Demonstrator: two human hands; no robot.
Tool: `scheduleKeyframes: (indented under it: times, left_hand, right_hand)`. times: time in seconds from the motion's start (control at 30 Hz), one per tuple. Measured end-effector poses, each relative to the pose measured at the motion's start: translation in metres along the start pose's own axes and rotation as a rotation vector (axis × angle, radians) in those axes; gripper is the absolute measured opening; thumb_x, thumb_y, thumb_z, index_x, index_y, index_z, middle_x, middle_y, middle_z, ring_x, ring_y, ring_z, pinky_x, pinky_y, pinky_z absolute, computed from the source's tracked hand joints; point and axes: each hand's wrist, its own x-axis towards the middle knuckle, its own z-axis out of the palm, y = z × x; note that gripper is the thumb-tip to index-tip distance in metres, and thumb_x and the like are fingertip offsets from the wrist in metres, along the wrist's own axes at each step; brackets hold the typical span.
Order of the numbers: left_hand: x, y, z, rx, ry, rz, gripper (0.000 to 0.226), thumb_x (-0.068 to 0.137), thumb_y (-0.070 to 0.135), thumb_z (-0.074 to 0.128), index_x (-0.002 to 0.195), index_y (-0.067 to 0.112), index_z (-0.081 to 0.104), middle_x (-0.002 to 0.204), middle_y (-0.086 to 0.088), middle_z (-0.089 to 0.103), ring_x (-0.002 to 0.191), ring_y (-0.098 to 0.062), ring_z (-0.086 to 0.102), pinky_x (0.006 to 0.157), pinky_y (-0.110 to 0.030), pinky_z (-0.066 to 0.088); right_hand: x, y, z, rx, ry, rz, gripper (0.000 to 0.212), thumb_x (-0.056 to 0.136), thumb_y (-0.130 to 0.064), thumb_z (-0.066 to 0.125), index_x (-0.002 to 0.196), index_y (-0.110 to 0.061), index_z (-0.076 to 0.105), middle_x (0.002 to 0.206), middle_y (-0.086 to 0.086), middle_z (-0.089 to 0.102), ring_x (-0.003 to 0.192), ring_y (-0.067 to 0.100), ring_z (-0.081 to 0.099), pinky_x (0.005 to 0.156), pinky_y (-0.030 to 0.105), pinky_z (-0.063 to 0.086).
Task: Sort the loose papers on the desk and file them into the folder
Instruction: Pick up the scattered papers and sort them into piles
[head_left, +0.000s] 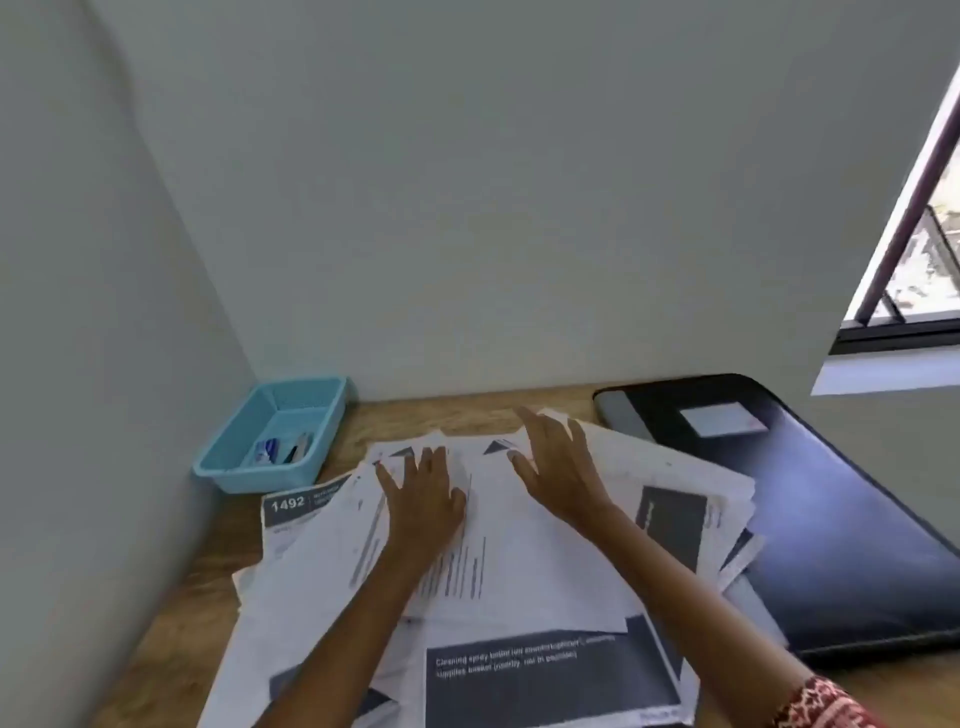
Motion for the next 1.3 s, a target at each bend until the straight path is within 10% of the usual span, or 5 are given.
scheduleKeyframes:
  times: [0.2,0.5,0.7,0.83,1.3]
  left_hand:
    - [-0.028,-0.001,0.056,-0.149,0.010,-0.039,0.055,0.100,0.038,0.025,0.146,0.009,0.019,0.155,-0.011,0.018,0.143,-0.029,0.012,0.115,-0.051,0.008]
    - [-0.089,-0.045,0.047,-0.261,-0.003,0.009,0.041,0.095,0.040,0.036,0.125,0.014,0.046,0.136,-0.007,0.045,0.130,-0.026,0.036,0.110,-0.055,0.017]
    - [-0.107,-0.099,0.044,-0.318,0.081,-0.159,0.040,0.095,0.035,0.035,0.127,0.012,0.044,0.135,-0.010,0.042,0.129,-0.027,0.035,0.109,-0.044,0.023]
    - [-0.119,-0.111,0.047,-0.432,0.210,-0.168,0.031,0.096,0.023,0.038,0.120,0.005,0.046,0.126,-0.014,0.048,0.119,-0.029,0.043,0.101,-0.038,0.033]
    - [-0.100,-0.104,0.055,-0.351,0.161,-0.145,0.037,0.098,0.038,0.039,0.121,0.011,0.047,0.131,-0.007,0.050,0.129,-0.026,0.037,0.112,-0.048,0.015]
  right_hand:
    - [-0.046,0.019,0.027,-0.006,-0.346,0.175,0.070,0.097,-0.048,0.041,0.151,-0.015,0.012,0.144,0.012,0.044,0.130,0.028,0.043,0.106,0.037,0.033]
    - [-0.073,-0.004,0.020,-0.207,-0.373,0.216,0.068,0.095,-0.053,0.041,0.147,-0.013,0.026,0.147,0.012,0.040,0.131,0.029,0.044,0.106,0.040,0.037]
    - [-0.091,-0.054,-0.015,-0.233,-0.813,0.236,0.132,0.048,-0.092,0.050,0.151,-0.021,0.010,0.157,0.006,0.020,0.142,0.027,0.026,0.115,0.045,0.021]
    - [-0.114,-0.055,-0.008,-0.237,-0.694,0.320,0.163,0.012,-0.105,0.028,0.151,-0.022,0.011,0.156,0.011,0.019,0.141,0.032,0.026,0.114,0.049,0.023]
    - [-0.105,-0.040,0.018,-0.382,-0.424,0.624,0.106,0.071,-0.090,0.021,0.151,-0.022,0.015,0.152,0.031,0.015,0.140,0.049,0.012,0.109,0.066,0.009]
